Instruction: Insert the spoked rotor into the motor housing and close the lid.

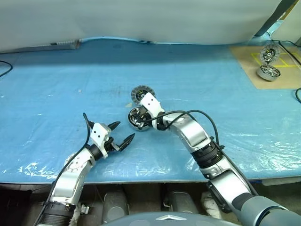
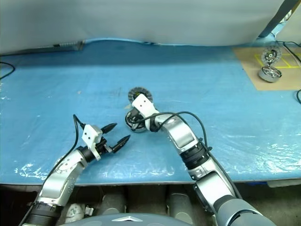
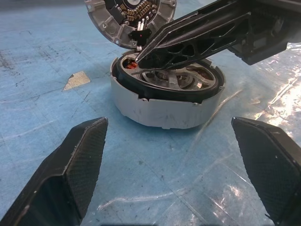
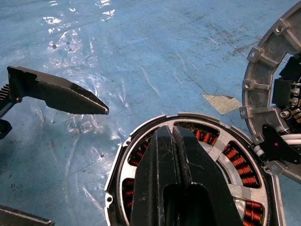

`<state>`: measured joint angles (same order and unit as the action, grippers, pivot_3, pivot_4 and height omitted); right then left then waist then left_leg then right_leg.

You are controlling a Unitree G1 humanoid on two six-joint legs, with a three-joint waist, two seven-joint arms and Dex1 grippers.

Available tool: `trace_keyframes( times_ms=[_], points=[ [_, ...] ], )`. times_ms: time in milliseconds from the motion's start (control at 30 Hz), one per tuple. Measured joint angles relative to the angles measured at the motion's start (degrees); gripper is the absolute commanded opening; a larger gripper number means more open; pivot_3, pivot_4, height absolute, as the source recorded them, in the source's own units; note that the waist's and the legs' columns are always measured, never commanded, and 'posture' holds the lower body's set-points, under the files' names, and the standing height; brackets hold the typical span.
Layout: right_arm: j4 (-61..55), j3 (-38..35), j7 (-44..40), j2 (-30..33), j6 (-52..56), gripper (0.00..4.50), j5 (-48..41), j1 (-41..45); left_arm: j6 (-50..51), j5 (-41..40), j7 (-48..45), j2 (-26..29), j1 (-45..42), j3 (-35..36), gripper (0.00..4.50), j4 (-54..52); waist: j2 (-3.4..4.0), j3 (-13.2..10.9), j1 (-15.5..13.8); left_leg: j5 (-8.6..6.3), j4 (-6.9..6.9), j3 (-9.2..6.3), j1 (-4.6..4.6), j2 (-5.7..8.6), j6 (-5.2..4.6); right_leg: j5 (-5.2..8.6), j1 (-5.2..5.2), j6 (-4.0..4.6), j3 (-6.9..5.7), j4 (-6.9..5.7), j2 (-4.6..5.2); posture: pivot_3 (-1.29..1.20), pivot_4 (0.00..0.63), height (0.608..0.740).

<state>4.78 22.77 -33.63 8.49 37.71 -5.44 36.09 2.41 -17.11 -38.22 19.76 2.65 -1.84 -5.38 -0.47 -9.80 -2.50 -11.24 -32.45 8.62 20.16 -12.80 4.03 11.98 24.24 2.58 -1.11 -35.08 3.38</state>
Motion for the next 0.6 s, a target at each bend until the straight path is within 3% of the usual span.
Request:
trace_keyframes(
  times_ms=[600],
  points=[
    [1.24,4.67,-0.27,-1.90,0.84,0.02,4.70,1.20,0.01,-0.02,0.02,-0.04,0.25,0.00,4.50,-0.08,0.01,0.00,0.09,0.00,0.02,0.00,-0.04,-0.01,0.00,0.00,-0.01,0.00,0.00,0.01,-0.01,0.00,0.150,0.740]
  ],
)
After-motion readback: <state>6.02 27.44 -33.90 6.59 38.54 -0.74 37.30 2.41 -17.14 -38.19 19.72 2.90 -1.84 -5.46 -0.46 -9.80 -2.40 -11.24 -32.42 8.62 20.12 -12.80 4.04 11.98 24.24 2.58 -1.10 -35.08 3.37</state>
